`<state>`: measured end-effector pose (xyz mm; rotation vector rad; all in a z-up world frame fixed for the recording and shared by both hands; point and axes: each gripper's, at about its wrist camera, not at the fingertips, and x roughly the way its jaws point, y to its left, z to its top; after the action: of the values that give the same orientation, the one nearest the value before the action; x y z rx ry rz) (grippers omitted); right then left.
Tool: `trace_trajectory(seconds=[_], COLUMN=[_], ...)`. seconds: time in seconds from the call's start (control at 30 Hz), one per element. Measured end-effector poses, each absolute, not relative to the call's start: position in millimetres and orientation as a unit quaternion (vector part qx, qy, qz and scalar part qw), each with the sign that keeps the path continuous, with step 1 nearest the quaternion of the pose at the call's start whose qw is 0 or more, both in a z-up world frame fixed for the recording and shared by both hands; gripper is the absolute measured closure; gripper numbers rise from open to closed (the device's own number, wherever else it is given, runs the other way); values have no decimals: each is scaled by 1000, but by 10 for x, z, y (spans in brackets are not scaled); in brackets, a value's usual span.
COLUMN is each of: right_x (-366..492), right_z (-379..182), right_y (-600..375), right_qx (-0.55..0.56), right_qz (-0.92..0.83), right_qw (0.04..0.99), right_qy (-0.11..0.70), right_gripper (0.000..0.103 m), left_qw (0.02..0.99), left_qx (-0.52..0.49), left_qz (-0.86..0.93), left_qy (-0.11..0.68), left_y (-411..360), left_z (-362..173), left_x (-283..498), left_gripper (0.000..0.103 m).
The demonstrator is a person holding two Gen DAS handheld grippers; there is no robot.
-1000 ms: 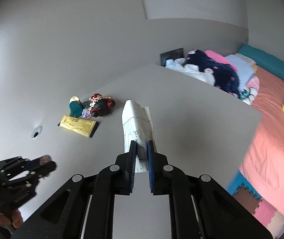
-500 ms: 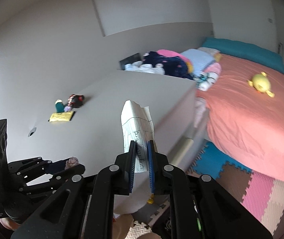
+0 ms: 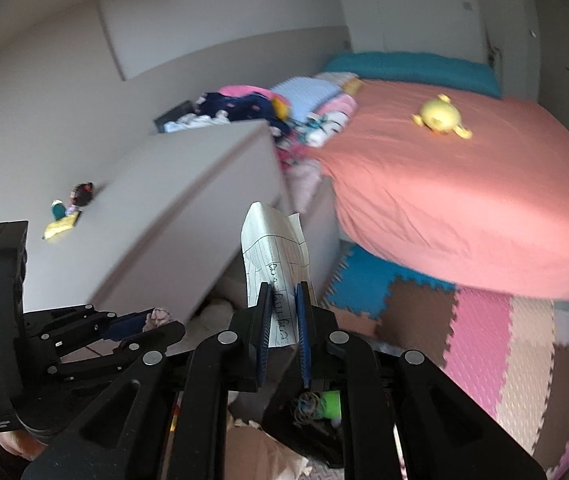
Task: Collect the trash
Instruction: 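Carry the pouch and paper packet over the bin and open both grippers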
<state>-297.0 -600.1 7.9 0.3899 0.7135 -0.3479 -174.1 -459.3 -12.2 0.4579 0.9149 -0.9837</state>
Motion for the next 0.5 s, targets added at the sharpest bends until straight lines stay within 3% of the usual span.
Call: trace_trajectory(seconds=[0.23, 0.27, 0.3, 0.33, 0.37, 0.5], right_x=[-3124, -3108, -3098, -3096, -3096, -3071], right_z=[-290, -317, -355, -381, -404, -466], right_y=[-6160, -6164, -6184, -6204, -6226, -6269], right_qx=[218, 220, 224, 226, 226, 218], right_qz=[-183, -186, -195, -208, -218, -244], right_qw=[881, 878, 873, 869, 867, 861], right_qy=[377, 382, 387, 388, 386, 389], right_gripper=[87, 85, 72, 51, 1, 2], left_qw=[725, 719, 717, 723, 733, 739], left_qx=[245, 255, 260, 268, 274, 285], left_qz=[-467, -468, -466, -460, -456, -443], left_qy=[443, 447, 448, 440, 424, 420], left_y=[-4840, -4865, -4879, -4882, -4872, -4860], left_z=[-391, -426, -448, -460, -455, -490], left_x=[-1975, -2006, -2028, -2056, -2091, -2068], left_gripper=[80, 64, 17, 8, 6, 6])
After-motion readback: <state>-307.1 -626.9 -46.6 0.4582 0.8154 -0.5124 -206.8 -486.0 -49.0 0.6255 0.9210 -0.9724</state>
